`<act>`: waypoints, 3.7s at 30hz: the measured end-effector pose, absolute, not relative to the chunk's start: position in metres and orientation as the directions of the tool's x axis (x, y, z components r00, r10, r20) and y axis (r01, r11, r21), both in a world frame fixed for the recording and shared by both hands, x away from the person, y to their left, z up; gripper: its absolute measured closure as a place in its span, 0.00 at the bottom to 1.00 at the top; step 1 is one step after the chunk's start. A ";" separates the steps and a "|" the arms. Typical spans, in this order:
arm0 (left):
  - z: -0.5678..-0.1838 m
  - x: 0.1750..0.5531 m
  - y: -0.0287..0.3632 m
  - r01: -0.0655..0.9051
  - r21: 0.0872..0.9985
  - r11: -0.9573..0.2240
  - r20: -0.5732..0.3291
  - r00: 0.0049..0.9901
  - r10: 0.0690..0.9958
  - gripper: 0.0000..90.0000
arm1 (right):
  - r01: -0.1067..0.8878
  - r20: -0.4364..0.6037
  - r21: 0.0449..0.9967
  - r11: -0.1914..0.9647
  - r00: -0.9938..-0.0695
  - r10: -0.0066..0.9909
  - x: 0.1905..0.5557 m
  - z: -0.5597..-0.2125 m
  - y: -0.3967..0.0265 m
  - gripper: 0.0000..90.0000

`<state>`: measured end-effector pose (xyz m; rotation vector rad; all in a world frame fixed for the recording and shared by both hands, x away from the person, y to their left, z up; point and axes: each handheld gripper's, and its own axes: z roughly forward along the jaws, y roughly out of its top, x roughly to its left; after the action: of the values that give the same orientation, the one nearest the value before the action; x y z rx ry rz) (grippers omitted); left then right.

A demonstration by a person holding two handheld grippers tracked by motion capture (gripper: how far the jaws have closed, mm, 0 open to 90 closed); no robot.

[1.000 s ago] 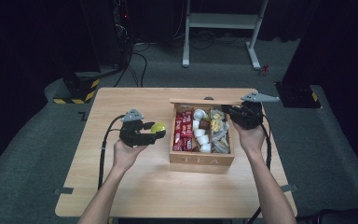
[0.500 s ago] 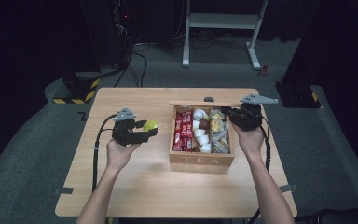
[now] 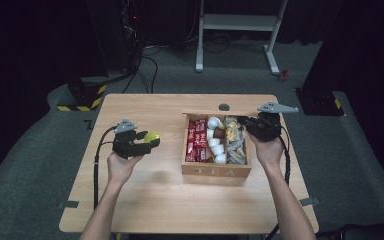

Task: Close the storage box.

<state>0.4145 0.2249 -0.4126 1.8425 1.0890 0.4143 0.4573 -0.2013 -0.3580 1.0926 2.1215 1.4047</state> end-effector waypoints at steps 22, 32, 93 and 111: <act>-0.463 0.420 0.238 0.574 0.805 -0.152 -0.150 0.444 0.883 0.43 | 0.403 0.096 0.888 0.219 -0.630 0.771 0.455 -0.359 -0.201 1.00; -0.485 0.432 0.219 0.606 0.767 -0.212 -0.107 0.447 0.888 0.43 | 0.411 0.100 0.886 0.213 -0.620 0.778 0.454 -0.359 -0.202 1.00; -0.497 0.379 0.284 0.542 0.828 -0.146 -0.050 0.330 0.943 0.33 | 0.418 0.136 0.891 0.175 -0.615 0.777 0.446 -0.370 -0.210 1.00; -0.528 0.377 0.300 0.639 0.759 -0.123 -0.060 0.257 0.964 0.34 | 0.426 0.145 0.888 0.172 -0.615 0.775 0.441 -0.382 -0.215 1.00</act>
<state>0.3773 0.3003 -0.5281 1.8459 1.4591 0.6047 0.4406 -0.2149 -0.3824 1.1420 2.1142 1.4225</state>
